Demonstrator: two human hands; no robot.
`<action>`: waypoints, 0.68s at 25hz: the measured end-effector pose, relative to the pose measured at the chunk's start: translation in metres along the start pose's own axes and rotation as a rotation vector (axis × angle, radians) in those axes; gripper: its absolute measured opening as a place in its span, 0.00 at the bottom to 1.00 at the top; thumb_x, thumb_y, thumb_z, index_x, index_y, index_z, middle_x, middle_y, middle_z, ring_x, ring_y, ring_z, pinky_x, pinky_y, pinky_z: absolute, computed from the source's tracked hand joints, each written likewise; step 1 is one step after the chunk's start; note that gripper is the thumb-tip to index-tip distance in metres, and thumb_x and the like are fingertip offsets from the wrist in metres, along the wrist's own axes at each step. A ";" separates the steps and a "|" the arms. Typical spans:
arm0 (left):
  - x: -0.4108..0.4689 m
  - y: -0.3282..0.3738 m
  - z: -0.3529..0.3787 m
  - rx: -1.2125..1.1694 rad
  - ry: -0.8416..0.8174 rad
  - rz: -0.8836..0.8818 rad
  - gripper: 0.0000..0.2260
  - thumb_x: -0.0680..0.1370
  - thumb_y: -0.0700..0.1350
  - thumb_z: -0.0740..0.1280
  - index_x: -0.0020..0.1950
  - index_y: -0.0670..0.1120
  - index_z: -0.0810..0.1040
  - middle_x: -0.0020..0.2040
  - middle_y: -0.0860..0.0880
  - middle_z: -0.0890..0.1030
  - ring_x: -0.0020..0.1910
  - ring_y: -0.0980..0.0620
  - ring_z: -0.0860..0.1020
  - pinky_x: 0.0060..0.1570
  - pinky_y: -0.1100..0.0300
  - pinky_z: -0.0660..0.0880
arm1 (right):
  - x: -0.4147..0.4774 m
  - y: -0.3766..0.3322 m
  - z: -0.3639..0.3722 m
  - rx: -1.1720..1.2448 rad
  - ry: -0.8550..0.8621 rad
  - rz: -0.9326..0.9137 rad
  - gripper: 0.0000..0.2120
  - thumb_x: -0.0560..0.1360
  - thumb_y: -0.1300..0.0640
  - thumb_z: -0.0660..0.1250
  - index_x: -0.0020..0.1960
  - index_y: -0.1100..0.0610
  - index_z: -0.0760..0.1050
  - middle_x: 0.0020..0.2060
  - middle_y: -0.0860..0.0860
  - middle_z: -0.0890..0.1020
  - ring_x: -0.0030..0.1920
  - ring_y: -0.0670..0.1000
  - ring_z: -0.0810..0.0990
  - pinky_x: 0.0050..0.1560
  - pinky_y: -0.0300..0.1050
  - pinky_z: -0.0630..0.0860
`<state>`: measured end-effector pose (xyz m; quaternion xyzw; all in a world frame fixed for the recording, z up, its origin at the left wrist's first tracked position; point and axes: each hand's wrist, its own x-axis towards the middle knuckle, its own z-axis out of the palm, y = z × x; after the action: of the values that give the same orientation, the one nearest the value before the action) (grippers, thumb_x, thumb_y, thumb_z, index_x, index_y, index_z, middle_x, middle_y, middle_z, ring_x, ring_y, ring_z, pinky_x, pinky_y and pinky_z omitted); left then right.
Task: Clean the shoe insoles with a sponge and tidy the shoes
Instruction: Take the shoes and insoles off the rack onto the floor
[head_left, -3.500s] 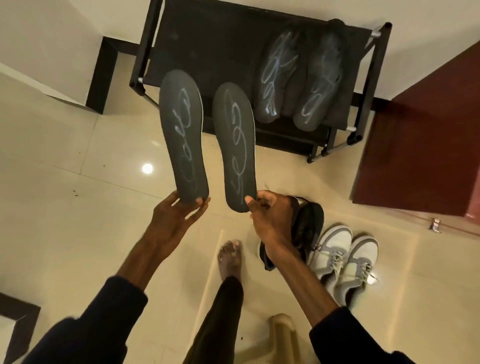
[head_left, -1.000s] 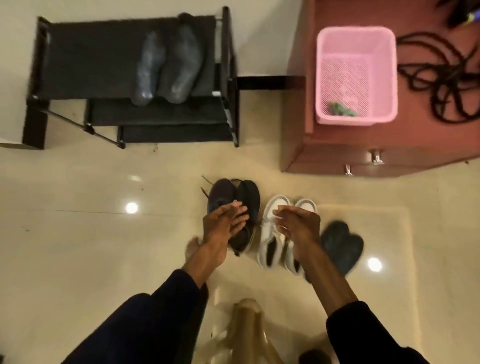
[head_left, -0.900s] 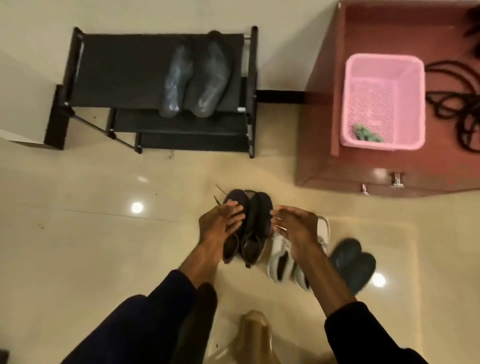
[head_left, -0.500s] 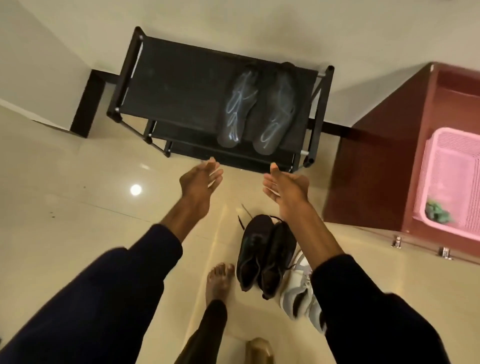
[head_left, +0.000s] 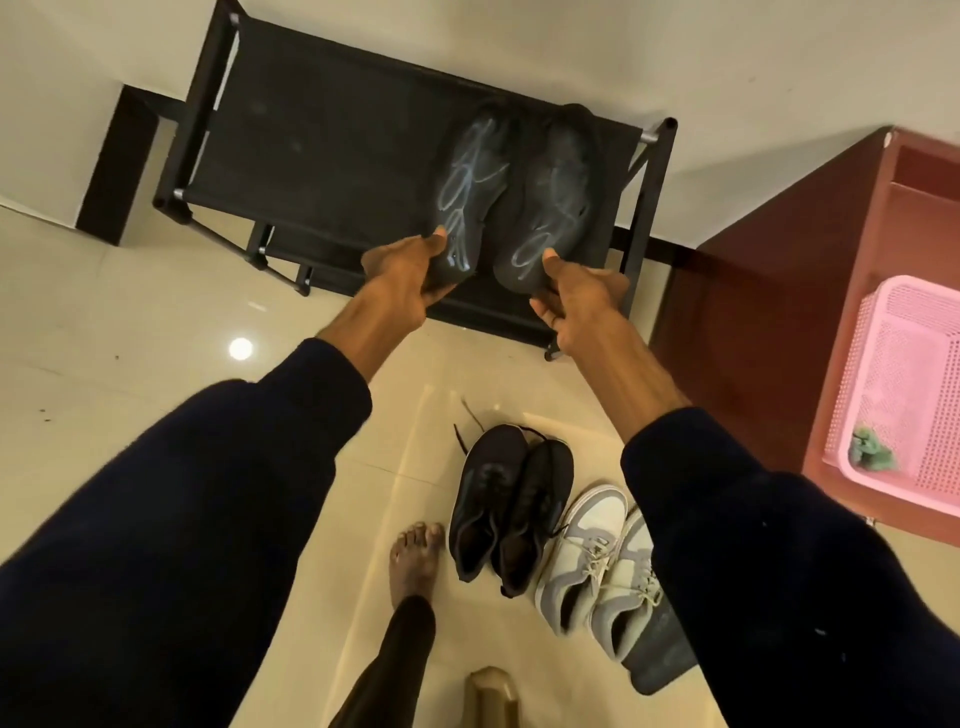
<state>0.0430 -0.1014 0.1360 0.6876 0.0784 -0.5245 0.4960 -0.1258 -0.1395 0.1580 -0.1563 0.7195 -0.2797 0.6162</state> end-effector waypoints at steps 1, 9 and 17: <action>0.003 -0.002 0.000 0.042 -0.010 -0.002 0.11 0.74 0.39 0.78 0.55 0.39 0.82 0.50 0.41 0.86 0.50 0.43 0.86 0.37 0.52 0.84 | 0.002 -0.002 -0.003 -0.022 -0.004 -0.014 0.08 0.74 0.61 0.76 0.44 0.58 0.77 0.49 0.58 0.86 0.48 0.54 0.86 0.34 0.42 0.80; -0.090 -0.065 -0.033 0.144 -0.133 -0.027 0.07 0.79 0.40 0.72 0.56 0.42 0.81 0.55 0.43 0.85 0.54 0.45 0.85 0.44 0.55 0.83 | -0.033 0.066 -0.083 -0.048 0.004 -0.132 0.06 0.72 0.59 0.78 0.43 0.57 0.82 0.44 0.56 0.87 0.45 0.55 0.87 0.37 0.44 0.83; -0.229 -0.254 -0.073 0.301 -0.178 -0.197 0.14 0.78 0.39 0.71 0.63 0.38 0.80 0.57 0.40 0.85 0.55 0.44 0.85 0.51 0.53 0.83 | -0.116 0.205 -0.278 -0.045 0.079 -0.120 0.10 0.73 0.58 0.77 0.53 0.61 0.84 0.39 0.50 0.87 0.41 0.48 0.87 0.48 0.48 0.85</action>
<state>-0.1695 0.1745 0.1639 0.6939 0.0219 -0.6350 0.3387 -0.3498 0.1475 0.1520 -0.2016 0.7388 -0.3059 0.5657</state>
